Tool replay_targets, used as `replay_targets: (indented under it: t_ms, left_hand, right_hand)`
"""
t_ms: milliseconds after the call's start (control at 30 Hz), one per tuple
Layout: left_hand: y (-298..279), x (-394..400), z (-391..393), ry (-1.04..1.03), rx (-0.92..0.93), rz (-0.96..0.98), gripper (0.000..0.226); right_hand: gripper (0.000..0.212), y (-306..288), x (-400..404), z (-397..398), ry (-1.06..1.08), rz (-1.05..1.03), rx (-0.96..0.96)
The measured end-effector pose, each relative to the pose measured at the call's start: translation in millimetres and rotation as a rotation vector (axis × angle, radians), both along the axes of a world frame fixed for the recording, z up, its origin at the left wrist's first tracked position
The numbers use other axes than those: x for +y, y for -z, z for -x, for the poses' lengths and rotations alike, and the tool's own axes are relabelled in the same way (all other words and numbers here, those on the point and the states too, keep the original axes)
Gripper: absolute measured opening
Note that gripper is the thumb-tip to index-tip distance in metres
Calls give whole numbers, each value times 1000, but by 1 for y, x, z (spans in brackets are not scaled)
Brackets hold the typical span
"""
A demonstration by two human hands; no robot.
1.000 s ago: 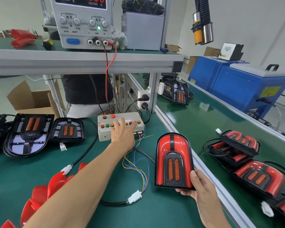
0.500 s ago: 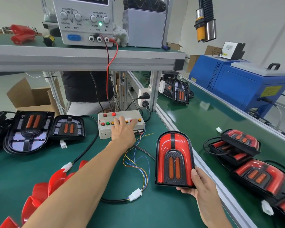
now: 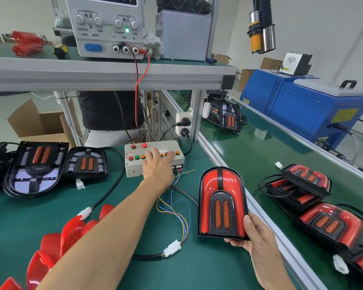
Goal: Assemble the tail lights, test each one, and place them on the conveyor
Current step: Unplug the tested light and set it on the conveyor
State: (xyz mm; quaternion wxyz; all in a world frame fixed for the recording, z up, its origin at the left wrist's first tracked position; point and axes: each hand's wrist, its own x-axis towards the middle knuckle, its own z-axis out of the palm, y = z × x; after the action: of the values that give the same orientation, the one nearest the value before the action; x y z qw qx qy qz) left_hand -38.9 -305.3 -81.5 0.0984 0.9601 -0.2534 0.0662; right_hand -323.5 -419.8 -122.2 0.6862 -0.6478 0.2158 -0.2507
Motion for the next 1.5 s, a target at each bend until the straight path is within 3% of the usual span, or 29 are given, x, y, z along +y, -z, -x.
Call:
replay_targets:
  t_ms: [900,1300,1500]
  left_hand:
    - [-1,12,-2,60,17,25,76]
    - [-4,11,1,41,40,71,63]
    - [-5,14,2,54,48,64,68]
  right_hand:
    - [31,-3,2,0,-7,0,-17]
    - [31,-2,1,0,-16,21,-9]
    - [30,-1,1,1,-10,19,-6]
